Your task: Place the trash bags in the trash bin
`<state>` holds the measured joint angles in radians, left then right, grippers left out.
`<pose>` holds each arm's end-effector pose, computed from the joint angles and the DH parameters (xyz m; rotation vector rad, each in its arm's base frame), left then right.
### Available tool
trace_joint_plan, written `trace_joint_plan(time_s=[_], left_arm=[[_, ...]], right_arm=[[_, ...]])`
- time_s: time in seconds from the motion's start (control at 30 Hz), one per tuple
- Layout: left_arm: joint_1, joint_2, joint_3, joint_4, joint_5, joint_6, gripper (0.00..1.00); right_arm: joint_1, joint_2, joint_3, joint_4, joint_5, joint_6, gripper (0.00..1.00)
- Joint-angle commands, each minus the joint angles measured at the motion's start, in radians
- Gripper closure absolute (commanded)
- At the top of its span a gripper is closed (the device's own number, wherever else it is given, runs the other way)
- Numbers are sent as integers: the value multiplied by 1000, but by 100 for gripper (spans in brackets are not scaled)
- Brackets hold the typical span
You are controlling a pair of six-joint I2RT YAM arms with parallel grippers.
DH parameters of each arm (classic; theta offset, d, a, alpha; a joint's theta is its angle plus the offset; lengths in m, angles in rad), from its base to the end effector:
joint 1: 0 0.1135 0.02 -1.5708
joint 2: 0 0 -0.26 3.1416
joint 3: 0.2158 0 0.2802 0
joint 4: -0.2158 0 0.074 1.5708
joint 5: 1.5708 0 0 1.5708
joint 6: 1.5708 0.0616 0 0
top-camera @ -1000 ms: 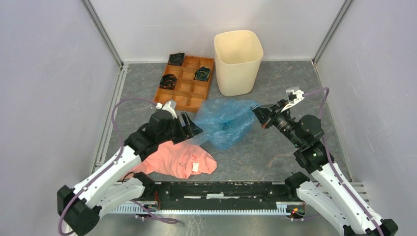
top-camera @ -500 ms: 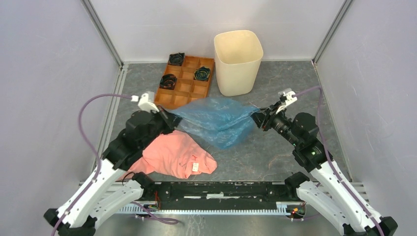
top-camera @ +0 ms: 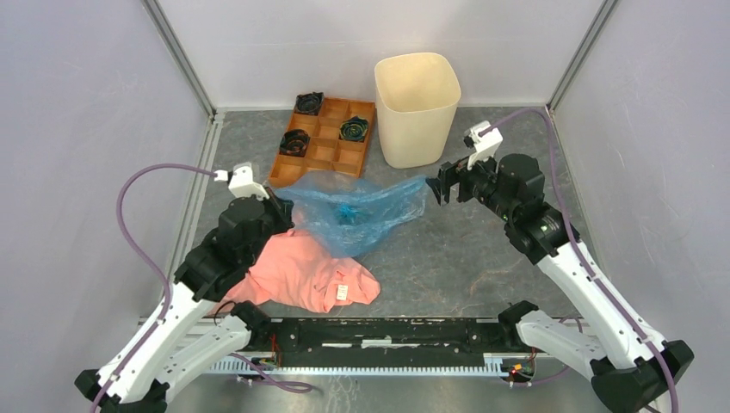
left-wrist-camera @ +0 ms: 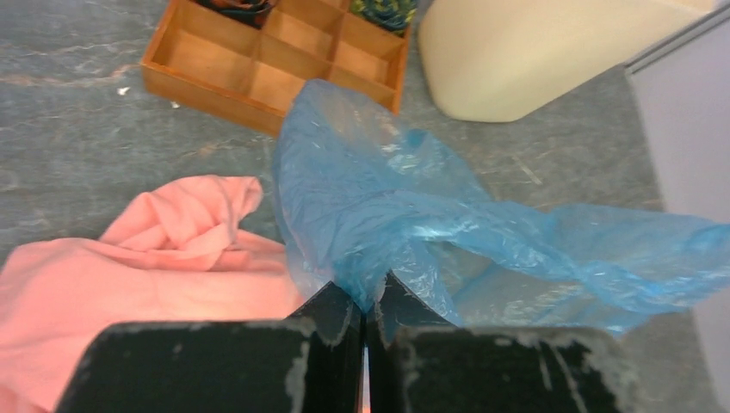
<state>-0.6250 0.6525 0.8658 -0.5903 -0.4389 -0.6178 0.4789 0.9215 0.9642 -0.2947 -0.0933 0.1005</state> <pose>0.1685 -0.0893 0.3402 -0.2826 1.9111 -0.4093 0.2323 0.1271 0.3585 -0.4133 1.8030 0.4920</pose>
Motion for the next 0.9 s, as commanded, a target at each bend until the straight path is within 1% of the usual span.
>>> trace_joint_plan(time_s=[0.0,0.07,0.13,0.2,0.23,0.27,0.37,0.4,0.5,0.53,0.6,0.73,0.87], left_arm=[[-1,61,-6,30,-35,104,98],[-1,72,-19,52,-6,115,98],[-2,73,-32,67,22,116,98],[-1,69,-47,83,57,115,98],[-1,67,-54,88,73,114,98],[-2,66,-61,93,93,112,98],[-1,69,-66,100,123,115,98],[-1,72,-61,99,124,119,98],[-1,80,-37,104,125,134,98],[-1,82,-33,108,132,143,98],[-2,87,-25,116,152,156,98],[-1,102,-22,116,195,172,98],[-1,99,-26,110,240,169,98]], right_arm=[[0,59,96,46,80,-52,7],[1,108,131,64,175,-28,5],[-2,176,188,58,324,13,2],[-16,257,264,48,413,40,2],[-28,288,303,45,430,56,2],[-43,324,335,46,420,73,2],[-79,403,415,81,264,91,2],[-80,425,433,93,253,95,2],[-96,502,501,95,285,96,2],[-107,530,531,94,317,95,2],[-131,605,608,63,369,99,2],[-166,765,780,-29,392,124,2],[-173,868,887,-69,444,132,6]])
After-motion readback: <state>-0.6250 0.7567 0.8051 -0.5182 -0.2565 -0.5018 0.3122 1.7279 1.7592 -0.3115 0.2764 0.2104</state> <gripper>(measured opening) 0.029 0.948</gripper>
